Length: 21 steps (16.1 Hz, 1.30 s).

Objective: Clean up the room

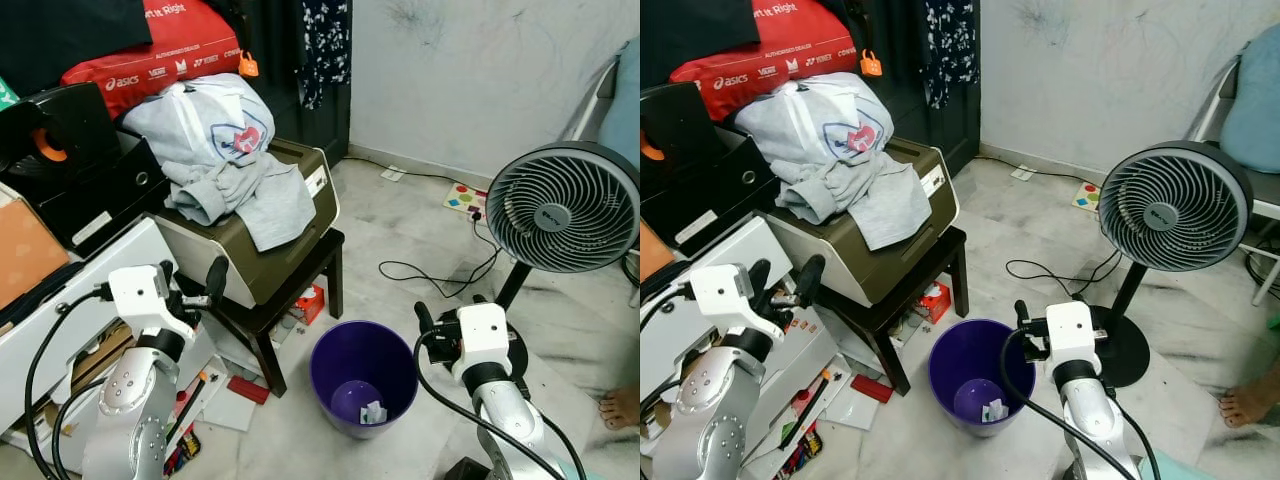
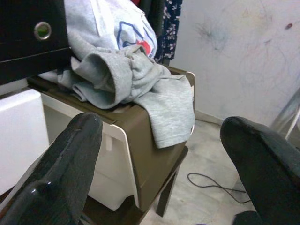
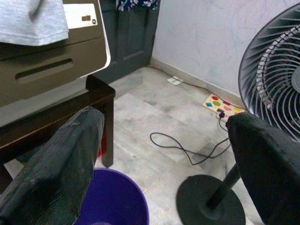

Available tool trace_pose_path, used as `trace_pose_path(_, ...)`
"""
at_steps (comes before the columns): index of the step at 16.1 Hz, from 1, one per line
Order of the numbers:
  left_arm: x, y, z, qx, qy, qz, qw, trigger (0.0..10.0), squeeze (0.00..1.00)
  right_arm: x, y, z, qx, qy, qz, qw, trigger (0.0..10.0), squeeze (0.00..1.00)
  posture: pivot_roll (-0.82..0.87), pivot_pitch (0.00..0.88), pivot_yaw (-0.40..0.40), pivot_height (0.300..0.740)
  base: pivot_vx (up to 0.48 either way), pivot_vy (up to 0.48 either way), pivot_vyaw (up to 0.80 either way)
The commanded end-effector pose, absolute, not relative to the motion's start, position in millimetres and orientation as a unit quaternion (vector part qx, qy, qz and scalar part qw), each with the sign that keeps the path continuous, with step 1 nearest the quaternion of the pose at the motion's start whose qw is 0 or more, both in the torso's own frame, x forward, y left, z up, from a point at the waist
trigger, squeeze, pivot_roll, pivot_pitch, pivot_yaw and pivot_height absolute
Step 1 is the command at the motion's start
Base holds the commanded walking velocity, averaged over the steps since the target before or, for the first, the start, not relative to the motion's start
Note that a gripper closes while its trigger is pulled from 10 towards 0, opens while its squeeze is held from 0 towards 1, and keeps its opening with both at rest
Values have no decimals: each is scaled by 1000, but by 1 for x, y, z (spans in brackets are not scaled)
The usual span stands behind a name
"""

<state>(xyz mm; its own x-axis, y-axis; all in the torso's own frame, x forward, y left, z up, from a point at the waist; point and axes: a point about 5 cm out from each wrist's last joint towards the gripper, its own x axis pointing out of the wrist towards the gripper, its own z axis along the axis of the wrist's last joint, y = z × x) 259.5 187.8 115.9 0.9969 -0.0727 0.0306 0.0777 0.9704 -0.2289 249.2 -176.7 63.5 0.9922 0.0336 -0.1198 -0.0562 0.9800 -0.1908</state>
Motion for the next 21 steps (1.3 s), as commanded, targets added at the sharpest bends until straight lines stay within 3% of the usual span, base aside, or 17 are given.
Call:
trace_pose_path(1, 258, 189, 114, -117, -7, -31, 993, 10000, 0, 253, -178, 71, -96, 48, 18, 994, 10000, 0, -109, 0, 75, 740, 0, 0, 0)
trace_pose_path(11, 260, 176, 106, -124, 11, -41, 991, 10000, 0, 249, -180, 71, -111, 49, 7, 993, 10000, 0, -135, 0, 84, 740, 0, 0, 0)
trace_pose_path(15, 259, 167, 109, -126, 10, -64, 990, 10000, 0, 247, -178, 71, -116, 50, 7, 992, 10000, 0, -133, 0, 87, 740, 0, 0, 705)
trace_pose_path(21, 256, 159, 105, -123, 21, -78, 989, 10000, 0, 248, -180, 74, -113, 48, -1, 992, 10000, 0, -136, 0, 87, 740, 0, 0, 0)
